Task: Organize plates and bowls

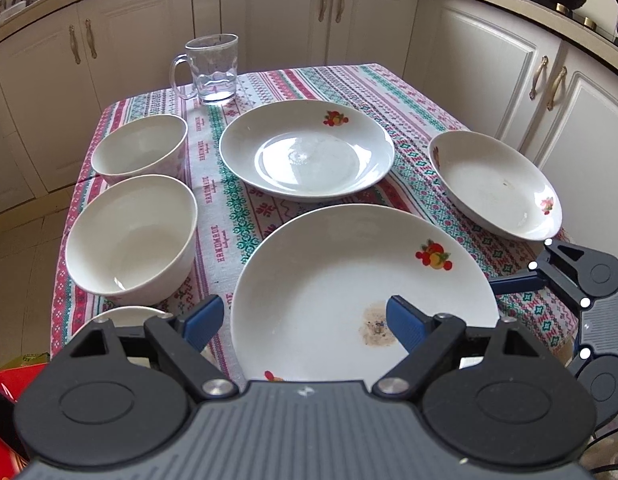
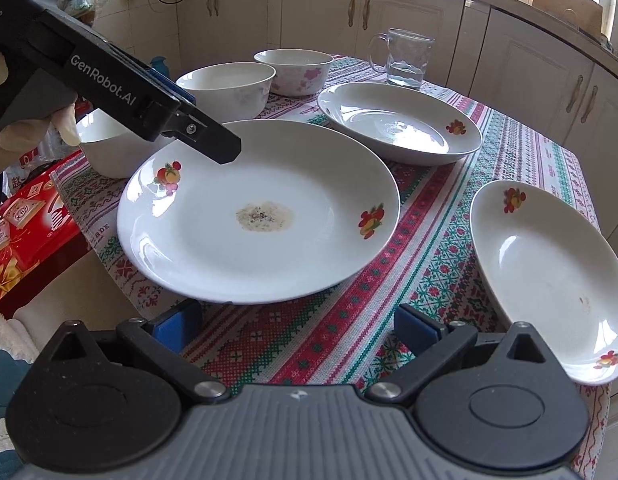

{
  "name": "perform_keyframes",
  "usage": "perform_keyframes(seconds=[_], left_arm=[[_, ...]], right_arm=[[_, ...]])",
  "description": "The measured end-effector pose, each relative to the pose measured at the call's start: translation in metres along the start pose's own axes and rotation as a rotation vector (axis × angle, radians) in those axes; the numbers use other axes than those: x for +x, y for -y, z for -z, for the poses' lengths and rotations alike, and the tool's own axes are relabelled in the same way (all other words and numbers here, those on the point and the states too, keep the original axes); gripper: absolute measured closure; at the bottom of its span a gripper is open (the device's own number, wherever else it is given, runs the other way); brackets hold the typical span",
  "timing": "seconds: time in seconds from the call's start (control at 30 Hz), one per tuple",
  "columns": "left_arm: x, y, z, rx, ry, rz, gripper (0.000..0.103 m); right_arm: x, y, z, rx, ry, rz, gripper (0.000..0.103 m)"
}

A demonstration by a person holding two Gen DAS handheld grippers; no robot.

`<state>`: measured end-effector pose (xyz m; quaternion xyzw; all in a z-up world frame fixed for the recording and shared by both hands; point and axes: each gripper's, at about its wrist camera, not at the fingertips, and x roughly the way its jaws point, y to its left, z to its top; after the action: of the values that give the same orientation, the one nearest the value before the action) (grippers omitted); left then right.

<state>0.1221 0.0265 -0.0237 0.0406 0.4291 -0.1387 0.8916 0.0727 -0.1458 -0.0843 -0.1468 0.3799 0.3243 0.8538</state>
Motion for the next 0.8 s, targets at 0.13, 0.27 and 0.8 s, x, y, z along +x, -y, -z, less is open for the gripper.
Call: perform_keyframes(seconds=[0.13,0.27,0.8], left_arm=[[0.011,0.001,-0.009,0.024,-0.041,0.008,0.015],[0.022,0.000,-0.016,0.042,-0.064,-0.003,0.015],[0.053,-0.012,-0.035,0.079,-0.207,0.083,0.027]], right_arm=[[0.004,0.002,-0.003,-0.019,-0.001,-0.026,0.000],[0.006,0.003,-0.006,-0.033,-0.006,-0.040,0.000],[0.004,0.005,0.002,-0.066,0.058,-0.072,0.000]])
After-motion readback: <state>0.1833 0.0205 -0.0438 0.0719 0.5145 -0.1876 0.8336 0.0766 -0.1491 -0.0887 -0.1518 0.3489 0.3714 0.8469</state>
